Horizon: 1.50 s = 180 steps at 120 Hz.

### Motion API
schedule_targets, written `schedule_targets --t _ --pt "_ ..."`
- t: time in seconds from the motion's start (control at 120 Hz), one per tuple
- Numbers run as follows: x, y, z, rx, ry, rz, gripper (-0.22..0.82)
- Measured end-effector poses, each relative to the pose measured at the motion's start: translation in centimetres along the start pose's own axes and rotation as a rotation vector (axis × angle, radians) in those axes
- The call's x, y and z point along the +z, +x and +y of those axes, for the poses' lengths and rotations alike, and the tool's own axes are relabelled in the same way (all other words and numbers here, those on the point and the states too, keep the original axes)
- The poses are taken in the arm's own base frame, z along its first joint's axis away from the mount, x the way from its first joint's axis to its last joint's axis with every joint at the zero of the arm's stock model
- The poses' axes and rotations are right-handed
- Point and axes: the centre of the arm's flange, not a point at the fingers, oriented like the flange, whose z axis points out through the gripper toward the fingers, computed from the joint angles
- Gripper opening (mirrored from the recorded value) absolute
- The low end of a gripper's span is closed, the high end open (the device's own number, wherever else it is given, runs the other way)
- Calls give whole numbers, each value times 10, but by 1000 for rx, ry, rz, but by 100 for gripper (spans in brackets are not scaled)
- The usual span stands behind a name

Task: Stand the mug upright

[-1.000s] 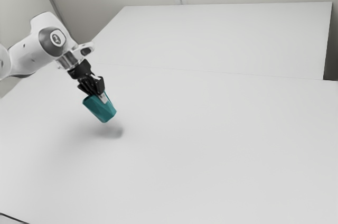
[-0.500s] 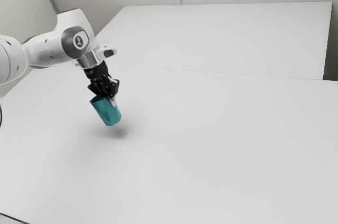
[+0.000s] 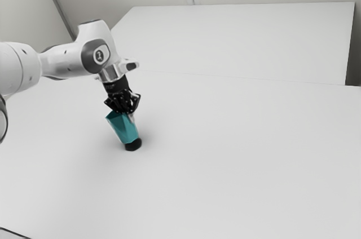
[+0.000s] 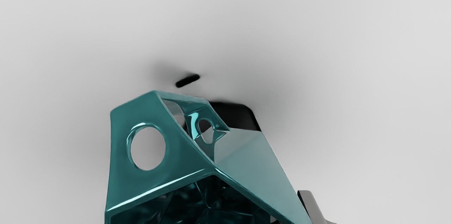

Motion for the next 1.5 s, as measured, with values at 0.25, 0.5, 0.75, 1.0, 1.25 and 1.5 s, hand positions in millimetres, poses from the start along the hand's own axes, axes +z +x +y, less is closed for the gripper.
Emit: schedule_targets --t 0.25,0.5,0.75,1.0,1.25,1.5 --pt "14 2 3 -48 26 -11 -18" --pt "22 4 9 -83 25 -12 -10" --pt "27 1 22 -99 21 -18 24" --pt "-7 -8 39 -97 19 43 48" --pt "-88 -18 48 -96 24 108 56" --pt "-169 -41 60 -42 88 136 59"
